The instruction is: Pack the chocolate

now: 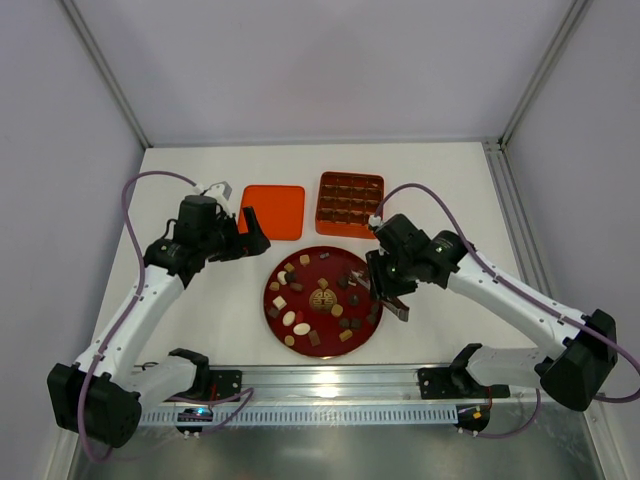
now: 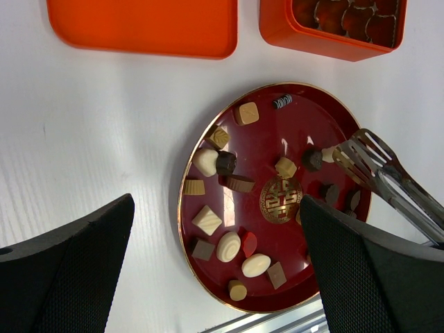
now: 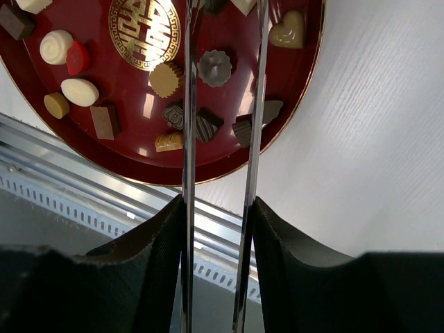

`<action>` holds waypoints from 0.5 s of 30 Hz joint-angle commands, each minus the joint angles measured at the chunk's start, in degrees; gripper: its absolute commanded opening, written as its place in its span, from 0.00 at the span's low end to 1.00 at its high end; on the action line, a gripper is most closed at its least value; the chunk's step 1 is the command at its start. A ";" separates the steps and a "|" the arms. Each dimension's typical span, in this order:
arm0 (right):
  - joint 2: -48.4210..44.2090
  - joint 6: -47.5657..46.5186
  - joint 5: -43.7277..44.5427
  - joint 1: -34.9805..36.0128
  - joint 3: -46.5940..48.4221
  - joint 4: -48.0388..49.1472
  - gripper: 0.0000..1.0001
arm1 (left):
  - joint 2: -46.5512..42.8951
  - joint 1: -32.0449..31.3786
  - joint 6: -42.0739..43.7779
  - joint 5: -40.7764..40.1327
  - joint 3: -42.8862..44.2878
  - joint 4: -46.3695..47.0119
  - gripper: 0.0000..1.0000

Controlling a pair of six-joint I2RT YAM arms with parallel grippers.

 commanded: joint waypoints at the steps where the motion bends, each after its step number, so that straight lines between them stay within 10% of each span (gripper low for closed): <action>1: -0.06 -0.77 0.63 0.48 -0.39 1.28 0.44 | 0.00 -0.19 0.70 0.71 1.70 0.60 1.00; 15: -0.76 -0.77 2.39 0.48 -1.88 -0.30 0.45 | 0.27 -0.28 0.61 1.16 1.70 0.60 1.00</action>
